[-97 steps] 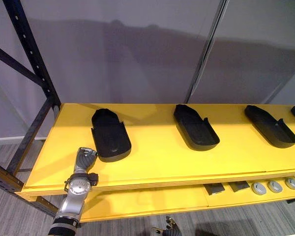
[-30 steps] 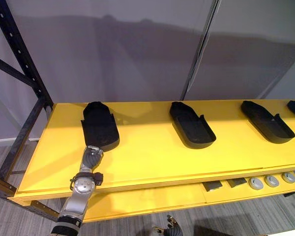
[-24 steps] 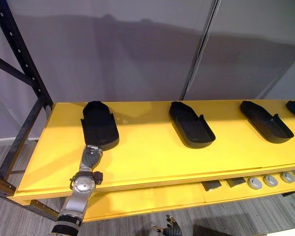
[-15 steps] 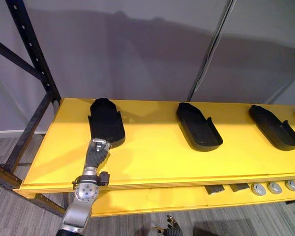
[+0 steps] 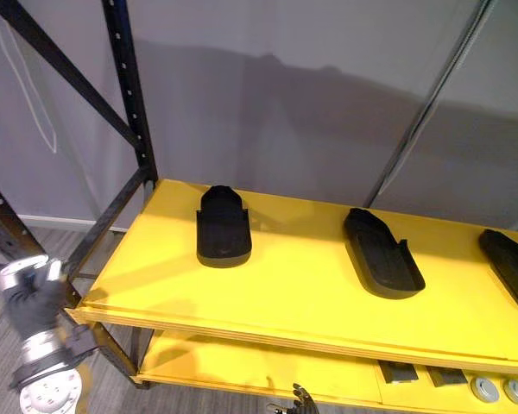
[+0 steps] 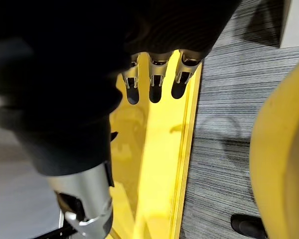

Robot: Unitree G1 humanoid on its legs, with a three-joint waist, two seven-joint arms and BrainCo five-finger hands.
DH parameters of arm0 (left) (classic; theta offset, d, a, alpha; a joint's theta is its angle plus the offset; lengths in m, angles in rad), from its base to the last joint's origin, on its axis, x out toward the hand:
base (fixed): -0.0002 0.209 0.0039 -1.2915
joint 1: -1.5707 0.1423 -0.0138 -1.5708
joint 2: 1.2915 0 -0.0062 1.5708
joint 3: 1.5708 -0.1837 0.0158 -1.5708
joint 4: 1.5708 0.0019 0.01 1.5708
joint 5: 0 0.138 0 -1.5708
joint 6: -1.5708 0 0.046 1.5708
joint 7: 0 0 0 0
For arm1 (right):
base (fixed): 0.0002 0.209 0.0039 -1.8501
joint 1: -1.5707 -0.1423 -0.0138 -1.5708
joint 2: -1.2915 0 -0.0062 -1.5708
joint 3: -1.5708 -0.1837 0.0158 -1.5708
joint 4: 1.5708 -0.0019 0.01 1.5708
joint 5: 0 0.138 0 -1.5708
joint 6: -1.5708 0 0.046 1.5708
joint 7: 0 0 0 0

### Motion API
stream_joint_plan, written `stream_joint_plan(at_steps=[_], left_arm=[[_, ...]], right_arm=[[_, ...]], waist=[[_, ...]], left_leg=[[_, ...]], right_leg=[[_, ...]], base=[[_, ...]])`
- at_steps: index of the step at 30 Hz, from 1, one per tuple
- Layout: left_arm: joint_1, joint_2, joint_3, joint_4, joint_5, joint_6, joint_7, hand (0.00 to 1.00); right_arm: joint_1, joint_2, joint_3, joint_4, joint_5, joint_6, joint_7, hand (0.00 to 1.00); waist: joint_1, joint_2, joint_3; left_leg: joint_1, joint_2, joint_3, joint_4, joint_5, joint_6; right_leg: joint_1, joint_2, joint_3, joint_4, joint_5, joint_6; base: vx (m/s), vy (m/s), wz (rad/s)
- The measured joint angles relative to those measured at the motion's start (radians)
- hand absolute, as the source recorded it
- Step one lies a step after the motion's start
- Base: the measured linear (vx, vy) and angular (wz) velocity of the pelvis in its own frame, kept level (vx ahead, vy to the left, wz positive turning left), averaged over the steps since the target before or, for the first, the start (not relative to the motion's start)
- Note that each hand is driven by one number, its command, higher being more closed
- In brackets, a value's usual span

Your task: Walk over and take plastic housings, then place them on the shelf

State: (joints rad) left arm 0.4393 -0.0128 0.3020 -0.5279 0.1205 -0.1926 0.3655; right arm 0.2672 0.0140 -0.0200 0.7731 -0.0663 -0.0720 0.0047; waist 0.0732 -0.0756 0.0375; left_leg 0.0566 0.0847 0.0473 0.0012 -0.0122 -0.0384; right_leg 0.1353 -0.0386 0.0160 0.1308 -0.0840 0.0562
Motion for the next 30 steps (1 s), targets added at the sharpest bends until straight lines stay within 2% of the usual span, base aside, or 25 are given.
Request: stream_joint_plan(at_steps=[4, 6, 7, 8, 9, 11, 12, 15, 18, 23, 30], left_arm=[[0.04, -0.037, 0.084, 0.165, 0.003, 0.057, -0.001, 1.0], [0.048, -0.058, 0.106, 0.307, 0.025, 0.108, -0.014, 1.0], [0.051, -0.059, 0.108, 0.346, 0.026, 0.117, -0.016, 1.0], [0.054, -0.06, 0.106, 0.42, 0.035, 0.137, -0.029, 1.0], [0.055, -0.071, 0.101, 0.485, 0.042, 0.152, -0.047, 1.0], [0.051, -0.079, 0.095, 0.56, 0.049, 0.158, -0.06, 1.0], [0.036, -0.073, 0.091, 0.647, 0.062, 0.158, -0.075, 0.0], [0.007, -0.062, 0.061, 0.834, 0.069, 0.169, -0.105, 0.0], [-0.024, -0.058, 0.046, 0.932, 0.069, 0.167, -0.133, 0.0], [-0.073, -0.034, 0.016, 1.042, 0.069, 0.163, -0.159, 0.0], [-0.131, -0.026, -0.018, 1.136, 0.063, 0.146, -0.177, 0.0]], right_arm=[[0.0, 0.002, 0.003, 0.0, -0.018, 0.0, 0.004, 0.0], [-0.006, -0.003, 0.025, -0.001, -0.023, 0.006, 0.009, 0.0], [-0.014, -0.003, 0.032, -0.003, -0.023, 0.007, 0.01, 0.0], [-0.022, -0.003, 0.045, -0.002, -0.023, 0.01, 0.013, 0.0], [-0.025, -0.011, 0.044, -0.016, -0.023, 0.012, 0.017, 0.0], [-0.03, -0.014, 0.043, -0.016, -0.023, 0.015, 0.017, 0.0], [-0.03, -0.015, 0.043, -0.019, -0.023, 0.015, 0.016, 0.0], [-0.03, -0.017, 0.041, -0.026, -0.023, 0.015, 0.012, 0.0], [-0.031, -0.016, 0.038, -0.035, -0.022, 0.015, 0.006, 0.0], [-0.036, -0.02, 0.015, -0.036, -0.02, 0.015, -0.007, 0.0], [-0.042, -0.022, -0.021, -0.033, -0.018, 0.014, -0.022, 0.0]], waist=[[0.015, 0.006, 0.001], [0.018, 0.004, 0.002], [0.019, 0.003, 0.002], [0.018, 0.001, 0.003], [0.008, 0.012, 0.004], [-0.001, 0.012, 0.006], [-0.001, 0.018, 0.004], [-0.002, 0.019, 0.005], [-0.006, 0.023, 0.004], [-0.007, 0.039, 0.003], [-0.008, 0.058, 0.01]], left_leg=[[-0.024, 0.003, -0.004, 0.046, -0.018, 0.0], [-0.049, 0.001, 0.007, 0.095, -0.038, -0.002], [-0.058, -0.001, 0.015, 0.115, -0.048, -0.002], [-0.078, -0.007, 0.031, 0.16, -0.069, -0.006], [-0.093, 0.004, 0.037, 0.2, -0.086, -0.006], [-0.097, 0.008, 0.039, 0.223, -0.097, -0.007], [-0.098, 0.011, 0.039, 0.239, -0.103, -0.011], [-0.107, 0.019, 0.045, 0.275, -0.12, -0.013], [-0.123, 0.015, 0.049, 0.303, -0.142, -0.009], [-0.122, 0.006, 0.068, 0.317, -0.165, -0.002], [-0.104, 0.003, 0.086, 0.3, -0.167, -0.002]], right_leg=[[0.002, 0.002, -0.005, -0.001, -0.002, -0.001], [-0.004, -0.002, -0.003, -0.001, -0.022, -0.018], [-0.006, -0.007, -0.003, -0.001, -0.036, -0.018], [-0.011, -0.017, -0.002, -0.001, -0.07, -0.026], [-0.014, -0.01, -0.004, 0.005, -0.073, -0.024], [-0.023, -0.004, -0.004, 0.018, -0.085, -0.033], [-0.027, -0.004, -0.003, 0.035, -0.098, -0.022], [-0.033, -0.004, 0.002, 0.054, -0.109, -0.012], [-0.033, -0.011, 0.004, 0.056, -0.116, -0.008], [-0.032, -0.024, 0.024, 0.054, -0.119, -0.008], [-0.024, -0.03, 0.032, 0.053, -0.119, -0.008]], base=[[-0.04, -0.031, 0.06], [-0.05, -0.016, -0.15], [-0.07, -0.025, -0.33], [-0.09, -0.033, -0.25], [-0.07, -0.03, -0.16], [-0.07, -0.007, -0.02], [-0.05, -0.004, -0.04], [0.01, 0.01, -0.06], [0.03, 0.048, -0.03], [0.07, 0.054, -0.09], [0.05, 0.012, -0.05]])
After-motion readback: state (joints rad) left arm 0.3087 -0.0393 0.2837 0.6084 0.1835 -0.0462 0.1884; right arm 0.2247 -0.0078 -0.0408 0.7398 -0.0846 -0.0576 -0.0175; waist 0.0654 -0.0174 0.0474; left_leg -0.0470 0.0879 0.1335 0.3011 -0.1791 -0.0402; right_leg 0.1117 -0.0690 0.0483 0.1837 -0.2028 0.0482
